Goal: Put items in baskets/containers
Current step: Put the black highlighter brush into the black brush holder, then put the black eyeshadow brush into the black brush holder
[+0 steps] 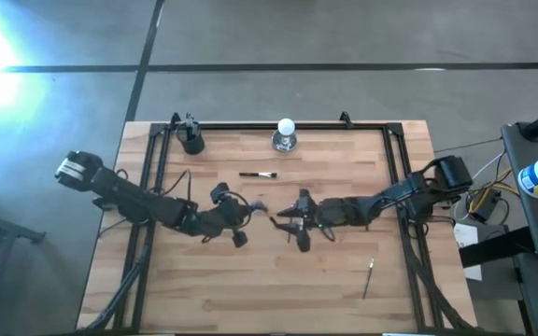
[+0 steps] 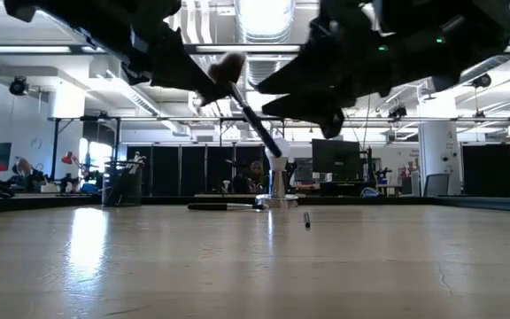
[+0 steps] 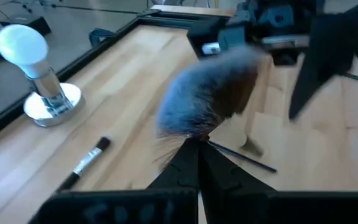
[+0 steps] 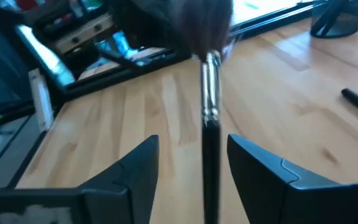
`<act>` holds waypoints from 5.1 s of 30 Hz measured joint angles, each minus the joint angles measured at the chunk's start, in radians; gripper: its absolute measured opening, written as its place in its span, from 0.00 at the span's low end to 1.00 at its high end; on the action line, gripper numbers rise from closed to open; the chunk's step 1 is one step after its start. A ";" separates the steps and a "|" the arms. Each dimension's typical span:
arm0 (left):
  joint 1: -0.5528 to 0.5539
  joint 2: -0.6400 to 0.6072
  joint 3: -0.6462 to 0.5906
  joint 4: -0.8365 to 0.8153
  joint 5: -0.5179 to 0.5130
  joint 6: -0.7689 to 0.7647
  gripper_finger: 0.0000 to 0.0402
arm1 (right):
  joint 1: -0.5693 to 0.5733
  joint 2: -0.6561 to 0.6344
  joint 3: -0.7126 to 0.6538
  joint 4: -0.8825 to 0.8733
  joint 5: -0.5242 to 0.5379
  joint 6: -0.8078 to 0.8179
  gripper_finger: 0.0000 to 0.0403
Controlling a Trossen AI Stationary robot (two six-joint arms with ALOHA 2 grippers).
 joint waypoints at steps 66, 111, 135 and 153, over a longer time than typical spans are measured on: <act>0.197 0.000 -0.072 0.807 0.763 0.237 0.24 | -0.026 0.020 0.185 0.138 -0.177 -0.207 0.09; 1.052 -0.491 0.026 -0.482 0.282 0.121 0.06 | -0.057 -0.125 -0.001 0.007 -0.086 -0.259 0.02; 1.258 -0.079 0.176 -0.721 0.314 0.192 0.14 | -0.055 -0.125 -0.004 0.000 -0.089 -0.278 0.02; 1.100 -0.379 0.118 -0.657 0.510 0.261 0.28 | -0.060 -0.125 -0.009 -0.044 -0.071 -0.277 0.02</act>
